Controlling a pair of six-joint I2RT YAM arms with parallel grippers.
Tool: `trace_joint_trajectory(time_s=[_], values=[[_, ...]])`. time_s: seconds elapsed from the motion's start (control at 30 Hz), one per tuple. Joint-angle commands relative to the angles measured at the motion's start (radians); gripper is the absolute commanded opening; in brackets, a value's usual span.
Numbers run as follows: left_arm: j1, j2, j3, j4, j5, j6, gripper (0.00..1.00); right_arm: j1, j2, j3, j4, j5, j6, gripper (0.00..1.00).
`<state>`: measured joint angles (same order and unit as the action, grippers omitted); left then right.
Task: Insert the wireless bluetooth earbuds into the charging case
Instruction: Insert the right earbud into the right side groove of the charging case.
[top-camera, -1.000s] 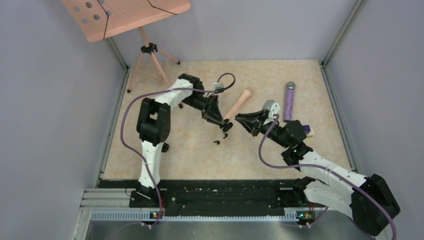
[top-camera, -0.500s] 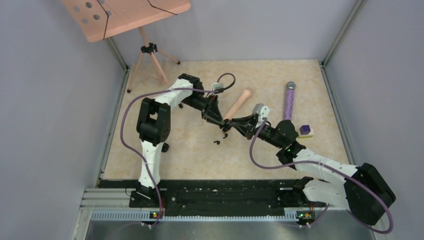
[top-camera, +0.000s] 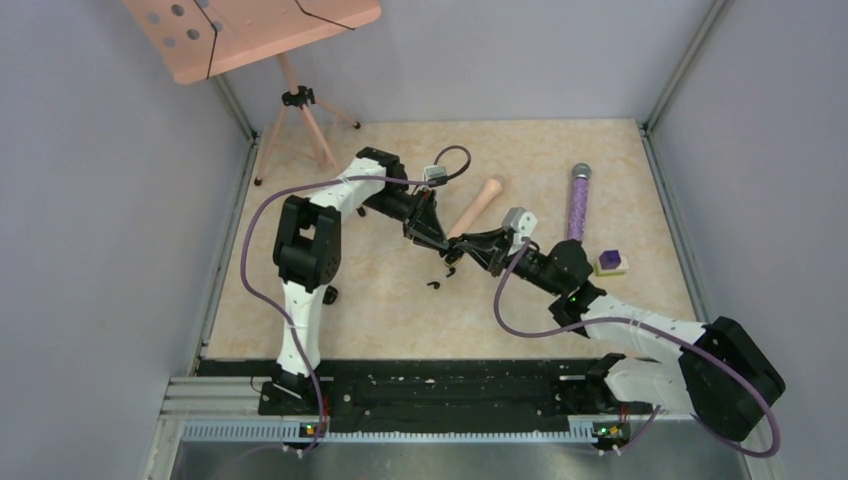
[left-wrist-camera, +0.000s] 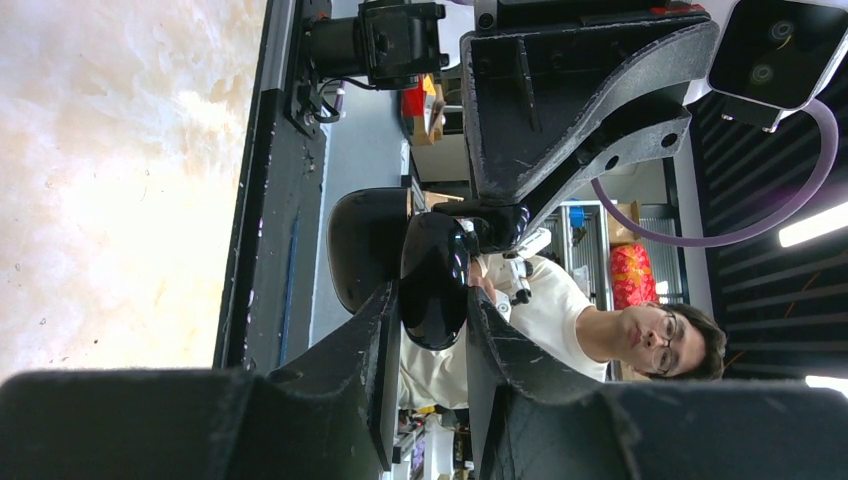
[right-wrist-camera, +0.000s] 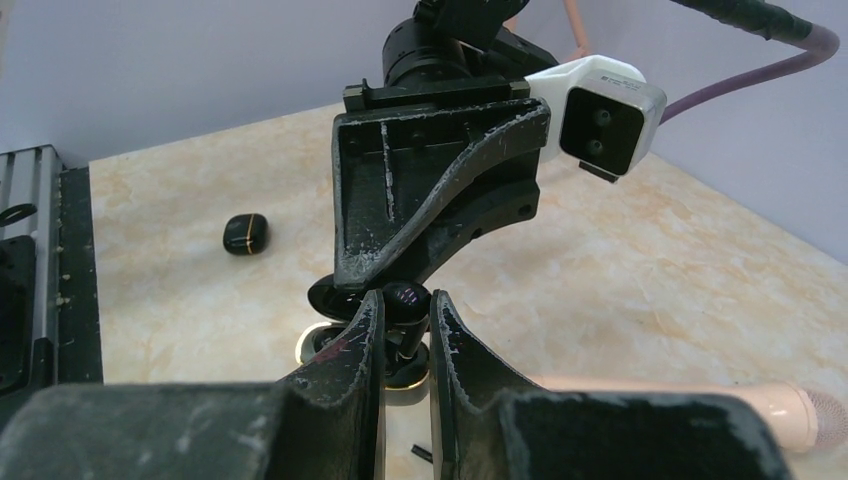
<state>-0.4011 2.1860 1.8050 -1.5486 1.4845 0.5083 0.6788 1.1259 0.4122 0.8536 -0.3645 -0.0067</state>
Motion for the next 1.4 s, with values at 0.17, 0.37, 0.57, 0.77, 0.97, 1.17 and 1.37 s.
trace_joint_trajectory(time_s=[0.17,0.37,0.57,0.77,0.97,1.17,1.37], values=[[-0.004,-0.051,0.011,-0.038,0.052,0.028,0.0,0.012,0.042,-0.014,0.159,0.003,0.0,0.0],[-0.002,-0.051,0.01,-0.039,0.06,0.021,0.0,0.012,0.028,-0.03,0.174,0.008,-0.001,0.0],[-0.003,-0.057,0.005,-0.038,0.064,0.022,0.0,0.012,0.039,-0.047,0.208,0.019,-0.006,0.0],[-0.003,-0.065,0.004,-0.039,0.067,0.024,0.0,0.012,0.055,-0.05,0.233,0.017,0.0,0.0],[-0.004,-0.064,0.001,-0.039,0.069,0.024,0.0,0.012,0.064,-0.05,0.244,0.01,0.0,0.0],[-0.004,-0.071,0.001,-0.038,0.071,0.024,0.0,0.012,0.078,-0.052,0.249,0.007,0.0,0.0],[-0.003,-0.072,-0.003,-0.039,0.072,0.025,0.0,0.012,0.079,-0.057,0.25,0.012,0.0,0.0]])
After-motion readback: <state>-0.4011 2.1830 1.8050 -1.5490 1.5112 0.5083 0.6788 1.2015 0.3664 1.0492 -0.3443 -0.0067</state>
